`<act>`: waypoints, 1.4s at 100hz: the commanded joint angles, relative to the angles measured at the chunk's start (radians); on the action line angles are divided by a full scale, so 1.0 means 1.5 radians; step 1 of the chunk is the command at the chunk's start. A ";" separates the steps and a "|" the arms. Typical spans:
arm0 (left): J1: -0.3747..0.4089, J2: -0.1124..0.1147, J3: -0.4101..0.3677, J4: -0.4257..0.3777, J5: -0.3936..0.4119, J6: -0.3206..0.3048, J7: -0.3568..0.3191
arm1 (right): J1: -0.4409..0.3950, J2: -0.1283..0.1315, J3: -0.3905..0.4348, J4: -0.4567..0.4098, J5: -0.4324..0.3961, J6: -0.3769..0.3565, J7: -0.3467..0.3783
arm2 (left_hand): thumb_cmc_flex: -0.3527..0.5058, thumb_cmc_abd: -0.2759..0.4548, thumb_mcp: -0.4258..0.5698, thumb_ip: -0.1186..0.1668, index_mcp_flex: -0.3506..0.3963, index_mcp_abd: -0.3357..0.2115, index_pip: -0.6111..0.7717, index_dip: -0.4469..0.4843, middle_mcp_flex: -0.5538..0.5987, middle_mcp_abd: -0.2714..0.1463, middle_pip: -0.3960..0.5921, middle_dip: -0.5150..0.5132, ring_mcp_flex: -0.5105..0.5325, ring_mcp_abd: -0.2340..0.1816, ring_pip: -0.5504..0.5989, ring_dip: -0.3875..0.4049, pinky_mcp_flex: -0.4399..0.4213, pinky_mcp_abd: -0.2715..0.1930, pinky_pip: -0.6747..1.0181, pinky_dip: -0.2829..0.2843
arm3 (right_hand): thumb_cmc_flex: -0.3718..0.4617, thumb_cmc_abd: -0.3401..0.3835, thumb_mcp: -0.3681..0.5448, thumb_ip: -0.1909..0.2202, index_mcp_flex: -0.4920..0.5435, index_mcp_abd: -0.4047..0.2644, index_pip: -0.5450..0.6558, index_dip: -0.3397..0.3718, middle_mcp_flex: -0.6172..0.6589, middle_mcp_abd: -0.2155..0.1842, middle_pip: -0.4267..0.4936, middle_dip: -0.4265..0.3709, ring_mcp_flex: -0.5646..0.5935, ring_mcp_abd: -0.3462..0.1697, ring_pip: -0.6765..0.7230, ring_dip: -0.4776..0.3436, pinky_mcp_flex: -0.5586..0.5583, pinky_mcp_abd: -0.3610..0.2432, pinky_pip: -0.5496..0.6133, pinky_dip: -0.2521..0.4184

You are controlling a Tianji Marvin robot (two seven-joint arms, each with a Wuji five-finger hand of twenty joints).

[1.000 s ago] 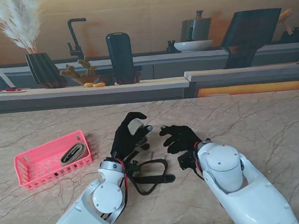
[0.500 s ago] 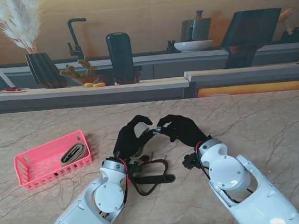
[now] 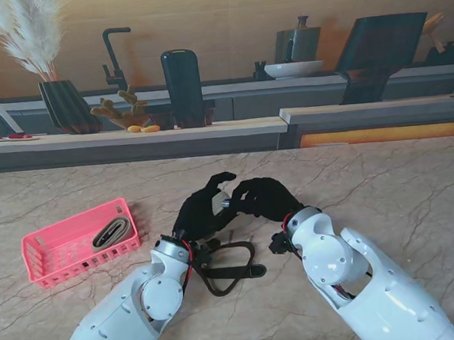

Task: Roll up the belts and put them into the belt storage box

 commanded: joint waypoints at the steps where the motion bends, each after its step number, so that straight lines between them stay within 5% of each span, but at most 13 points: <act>1: -0.001 0.000 0.000 0.000 0.004 -0.005 0.004 | 0.007 -0.004 -0.010 0.003 -0.008 0.005 0.003 | -0.013 -0.031 0.016 0.001 -0.022 0.001 -0.025 -0.011 -0.028 -0.011 -0.012 0.003 0.062 -0.105 0.189 0.048 0.042 -0.056 0.121 0.047 | -0.025 -0.011 -0.016 0.004 0.019 0.005 0.009 0.009 0.025 0.014 0.018 0.011 0.021 0.007 0.024 0.009 0.007 0.011 0.029 0.014; 16: -0.006 0.002 0.003 0.006 0.015 -0.013 0.005 | 0.030 -0.004 -0.031 0.018 0.002 0.011 0.017 | -0.015 -0.032 0.016 0.001 -0.028 0.003 -0.028 -0.014 -0.037 -0.008 -0.021 -0.001 0.062 -0.106 0.189 0.048 0.042 -0.058 0.120 0.048 | 0.005 -0.015 -0.013 0.008 0.024 -0.001 0.005 0.010 0.030 0.011 0.017 0.010 0.026 0.006 0.026 0.007 0.007 0.010 0.036 0.010; 31: -0.006 0.002 0.004 0.008 0.016 -0.020 0.007 | 0.044 -0.006 -0.044 0.024 0.022 0.025 0.030 | -0.022 -0.037 0.017 0.000 -0.031 -0.002 -0.032 -0.018 -0.046 -0.006 -0.031 -0.007 0.062 -0.110 0.188 0.047 0.043 -0.065 0.121 0.051 | 0.127 0.024 0.000 0.027 0.035 -0.025 0.010 0.021 0.042 -0.004 0.018 0.008 0.033 -0.002 0.027 0.002 0.010 0.005 0.045 -0.002; 42: -0.007 0.003 0.005 0.008 0.021 -0.023 0.008 | 0.050 -0.009 -0.051 0.027 0.045 0.039 0.032 | -0.022 -0.039 0.021 0.000 -0.030 -0.002 -0.031 -0.018 -0.049 -0.004 -0.035 -0.009 0.062 -0.111 0.188 0.046 0.043 -0.066 0.119 0.051 | 0.176 0.014 0.063 -0.023 0.012 -0.048 0.116 -0.081 0.059 -0.013 0.015 0.004 0.040 -0.003 0.030 -0.001 0.011 0.005 0.051 -0.010; 71: -0.011 0.005 0.009 0.014 0.030 -0.029 0.010 | 0.083 -0.017 -0.091 0.044 0.059 0.071 0.034 | -0.020 -0.042 0.028 -0.001 -0.027 0.000 -0.031 -0.019 -0.048 0.000 -0.038 -0.012 0.062 -0.117 0.190 0.048 0.044 -0.070 0.124 0.056 | 0.213 -0.060 0.139 -0.039 -0.017 -0.044 0.192 -0.144 0.066 -0.012 0.026 0.006 0.055 -0.011 0.037 -0.006 0.026 -0.001 0.064 -0.015; 85: -0.010 0.004 0.008 0.014 0.025 -0.027 0.008 | 0.089 -0.028 -0.100 0.051 0.084 0.092 0.017 | -0.026 -0.033 0.021 -0.004 -0.035 -0.002 -0.042 -0.026 -0.085 0.016 -0.086 -0.033 0.061 -0.117 0.164 0.041 0.037 -0.065 0.084 0.043 | 0.332 -0.037 0.150 -0.062 0.020 -0.088 0.279 -0.172 0.119 -0.028 0.036 0.003 0.095 -0.014 0.054 -0.006 0.044 -0.014 0.084 -0.015; 89: -0.010 0.004 0.007 0.014 0.023 -0.026 0.007 | 0.087 -0.028 -0.097 0.049 0.087 0.095 0.015 | -0.029 -0.026 0.010 -0.003 -0.046 -0.006 -0.056 -0.035 -0.131 0.029 -0.147 -0.067 0.058 -0.100 0.086 0.042 -0.007 -0.053 0.016 0.038 | 0.340 -0.036 0.156 -0.072 0.020 -0.099 0.288 -0.165 0.120 -0.028 0.037 0.003 0.095 -0.018 0.058 -0.004 0.043 -0.018 0.087 -0.014; 96: -0.010 0.005 0.005 0.015 0.020 -0.024 -0.001 | 0.080 -0.030 -0.089 0.046 0.082 0.094 0.004 | -0.039 -0.012 -0.011 -0.003 -0.049 -0.010 -0.099 -0.059 -0.214 0.049 -0.265 -0.158 -0.050 -0.013 -0.095 0.093 -0.151 -0.002 -0.142 0.071 | 0.344 -0.030 0.166 -0.089 0.015 -0.118 0.297 -0.143 0.115 -0.036 0.043 0.008 0.091 -0.024 0.064 0.000 0.041 -0.023 0.086 -0.015; 107: -0.011 0.005 0.005 0.017 0.017 -0.022 -0.003 | 0.063 -0.028 -0.067 0.029 0.082 0.089 -0.004 | -0.052 -0.001 -0.032 0.000 -0.047 -0.011 -0.131 -0.074 -0.295 0.064 -0.358 -0.238 -0.202 0.054 -0.290 0.058 -0.312 0.043 -0.221 0.079 | 0.349 -0.014 0.167 -0.092 -0.002 -0.146 0.304 -0.100 0.098 -0.050 0.052 0.019 0.076 -0.039 0.067 0.006 0.035 -0.033 0.077 -0.020; 140: -0.013 0.003 0.009 0.019 0.011 -0.009 -0.003 | 0.020 -0.033 -0.013 -0.015 0.118 0.092 -0.033 | -0.023 0.019 -0.044 0.004 -0.047 -0.011 -0.134 -0.075 -0.365 0.087 -0.416 -0.289 -0.361 0.068 -0.413 0.005 -0.416 0.051 -0.257 0.093 | 0.349 0.001 0.157 -0.092 -0.015 -0.159 0.310 -0.078 0.090 -0.060 0.063 0.028 0.070 -0.051 0.072 0.013 0.028 -0.034 0.067 -0.023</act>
